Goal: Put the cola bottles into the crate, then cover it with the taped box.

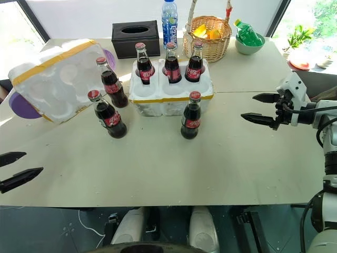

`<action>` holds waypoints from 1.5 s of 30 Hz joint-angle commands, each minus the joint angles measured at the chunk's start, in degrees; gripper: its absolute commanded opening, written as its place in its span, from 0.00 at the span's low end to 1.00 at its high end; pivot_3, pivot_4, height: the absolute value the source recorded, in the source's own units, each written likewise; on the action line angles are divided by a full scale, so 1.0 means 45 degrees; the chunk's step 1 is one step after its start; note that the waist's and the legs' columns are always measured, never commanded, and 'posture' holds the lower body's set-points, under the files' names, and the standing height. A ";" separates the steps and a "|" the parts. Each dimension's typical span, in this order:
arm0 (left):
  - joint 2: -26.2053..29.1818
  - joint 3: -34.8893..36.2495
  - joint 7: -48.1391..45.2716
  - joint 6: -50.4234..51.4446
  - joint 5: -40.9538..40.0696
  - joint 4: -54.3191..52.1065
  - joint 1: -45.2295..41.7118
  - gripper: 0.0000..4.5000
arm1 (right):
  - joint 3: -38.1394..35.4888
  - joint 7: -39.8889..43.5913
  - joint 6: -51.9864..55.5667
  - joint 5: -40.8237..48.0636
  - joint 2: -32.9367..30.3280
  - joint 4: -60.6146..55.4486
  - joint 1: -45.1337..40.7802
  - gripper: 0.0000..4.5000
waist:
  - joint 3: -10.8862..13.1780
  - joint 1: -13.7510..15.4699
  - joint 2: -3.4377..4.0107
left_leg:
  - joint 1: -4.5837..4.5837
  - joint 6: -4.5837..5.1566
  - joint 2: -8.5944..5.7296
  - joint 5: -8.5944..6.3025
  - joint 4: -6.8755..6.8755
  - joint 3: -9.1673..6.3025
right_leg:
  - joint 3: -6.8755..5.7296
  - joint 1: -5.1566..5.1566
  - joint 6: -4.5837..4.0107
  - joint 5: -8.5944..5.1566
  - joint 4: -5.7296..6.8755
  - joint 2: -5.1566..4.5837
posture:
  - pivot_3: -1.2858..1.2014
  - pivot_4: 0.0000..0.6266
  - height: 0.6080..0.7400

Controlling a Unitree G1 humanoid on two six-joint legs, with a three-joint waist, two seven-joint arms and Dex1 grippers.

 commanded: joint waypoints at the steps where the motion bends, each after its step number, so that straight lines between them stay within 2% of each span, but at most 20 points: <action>1: -0.0042 0.0440 0.0008 -0.0228 0.0006 -0.0288 0.0053 0.99 | -0.0183 -0.0020 -0.0101 0.0051 0.0014 -0.0155 -0.0479 1.00 | 0.0000 0.0001 -0.0001 | 0.0000 0.0000 0.0000 0.0000 0.0000 -0.0001 | 0.0000 0.0000 0.0000 0.0000 0.0001 0.0000 | 0.52 0.24 1.00; 11: -0.0020 0.0477 0.0470 0.0476 -0.0386 -0.0348 -0.0500 0.99 | -0.0262 0.0012 0.0307 0.0180 0.0010 -0.0288 -0.0516 1.00 | -0.0001 0.0004 -0.0001 | 0.0001 -0.0005 0.0001 0.0003 0.0001 -0.0001 | 0.0000 0.0002 0.0001 0.0001 0.0004 0.0003 | 0.52 0.24 1.00; 16: 0.0253 -0.0076 0.0663 0.0665 -0.0930 -0.0644 -0.1603 0.99 | -0.0541 0.0779 0.1993 0.1058 -0.0453 -0.0822 -0.1186 1.00 | -0.0001 0.0019 -0.0001 | 0.0003 -0.0015 0.0001 0.0010 0.0004 -0.0003 | 0.0001 0.0007 0.0001 0.0001 0.0007 0.0002 | 0.52 0.24 1.00; 18: 0.0385 -0.0511 0.0779 0.0942 -0.1348 -0.0841 -0.2298 0.99 | -0.0559 0.1714 0.3109 0.1783 -0.0932 -0.1411 -0.1721 1.00 | 0.0011 0.0024 0.0020 | 0.0003 -0.0006 0.0000 0.0004 0.0007 -0.0002 | 0.0002 0.0006 0.0002 0.0001 0.0012 -0.0001 | 0.52 0.24 1.00; 21: 0.0743 -0.1982 0.0840 0.0699 -0.1084 -0.0758 -0.3492 0.99 | -0.0269 0.3102 0.4709 0.2772 -0.1623 -0.2397 -0.2638 1.00 | 0.0013 0.0045 0.0038 | 0.0003 -0.0006 -0.0001 0.0004 0.0004 -0.0006 | 0.0004 -0.0002 0.0002 0.0002 0.0021 -0.0005 | 0.52 0.24 1.00; 24: 0.0916 -0.3681 0.1096 0.0492 -0.0859 -0.0024 -0.5459 0.99 | 0.0159 0.3733 0.5792 0.3395 -0.1812 -0.3200 -0.3642 1.00 | 0.0009 0.0026 0.0030 | 0.0008 -0.0005 0.0006 0.0003 0.0001 -0.0018 | 0.0003 0.0001 0.0005 0.0003 0.0026 0.0009 | 0.52 0.24 1.00; 31: 0.0214 -0.7937 0.0897 -0.0568 0.0705 0.1878 -0.9061 0.99 | 0.0606 0.3283 0.6941 0.3966 -0.0828 -0.4183 -0.4998 1.00 | 0.0008 0.0021 0.0024 | 0.0007 -0.0033 -0.0003 0.0020 0.0004 0.0000 | 0.0007 0.0000 0.0055 0.0033 0.0036 0.0006 | 0.52 0.24 1.00; 40: -0.1290 -1.0263 0.0799 -0.1290 0.1750 0.3914 -1.1858 0.99 | 0.0158 0.2165 0.7295 0.4440 -0.0397 -0.5057 -0.4299 1.00 | 0.0010 0.0110 0.0016 | -0.0006 -0.0065 -0.0007 0.0044 0.0014 0.0009 | 0.0003 0.0005 0.0068 0.0038 0.0033 0.0008 | 0.52 0.24 1.00; 45: -0.1896 -1.0736 0.0622 -0.1594 0.2093 0.4407 -1.2270 0.99 | -0.0087 0.1785 0.7481 0.4751 -0.0429 -0.5389 -0.4110 1.00 | 0.0010 0.0048 0.0015 | -0.0001 -0.0063 -0.0008 0.0045 0.0020 0.0010 | 0.0003 0.0010 0.0081 0.0046 0.0035 0.0009 | 0.52 0.24 1.00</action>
